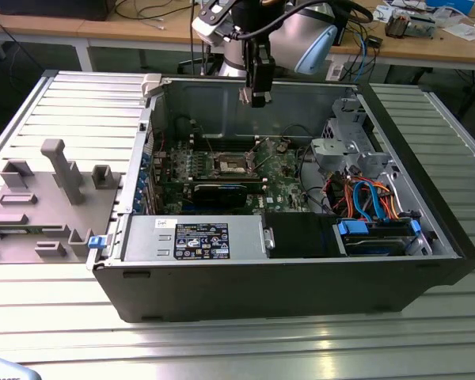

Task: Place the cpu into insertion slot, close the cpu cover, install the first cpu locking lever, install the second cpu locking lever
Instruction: 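Place the cpu into insertion slot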

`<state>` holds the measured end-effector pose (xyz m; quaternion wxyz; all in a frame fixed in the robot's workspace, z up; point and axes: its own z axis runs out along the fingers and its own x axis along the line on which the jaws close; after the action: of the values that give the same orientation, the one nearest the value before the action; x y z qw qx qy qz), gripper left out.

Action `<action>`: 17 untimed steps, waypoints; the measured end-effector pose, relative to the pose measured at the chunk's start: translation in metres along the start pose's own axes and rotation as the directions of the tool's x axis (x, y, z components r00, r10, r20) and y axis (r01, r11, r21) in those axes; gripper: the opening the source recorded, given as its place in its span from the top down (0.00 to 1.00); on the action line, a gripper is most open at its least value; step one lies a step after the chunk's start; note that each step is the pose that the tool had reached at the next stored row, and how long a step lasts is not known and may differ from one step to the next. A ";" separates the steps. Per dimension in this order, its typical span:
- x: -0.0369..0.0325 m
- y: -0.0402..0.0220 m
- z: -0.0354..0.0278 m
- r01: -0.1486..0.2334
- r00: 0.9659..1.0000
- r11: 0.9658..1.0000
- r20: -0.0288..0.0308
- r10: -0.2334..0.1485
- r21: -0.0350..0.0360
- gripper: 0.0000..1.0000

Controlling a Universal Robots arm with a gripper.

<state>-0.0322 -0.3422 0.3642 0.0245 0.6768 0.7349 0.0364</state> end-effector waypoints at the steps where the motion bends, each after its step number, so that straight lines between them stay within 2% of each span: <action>1: 0.0000 0.0000 0.0000 -0.001 1.000 1.000 0.000 0.001 0.000 0.45; 17: 0.0000 0.0000 0.0000 -0.029 1.000 1.000 0.003 0.029 0.000 0.45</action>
<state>-0.0322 -0.3422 0.3642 0.0250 0.6876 0.7248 0.0360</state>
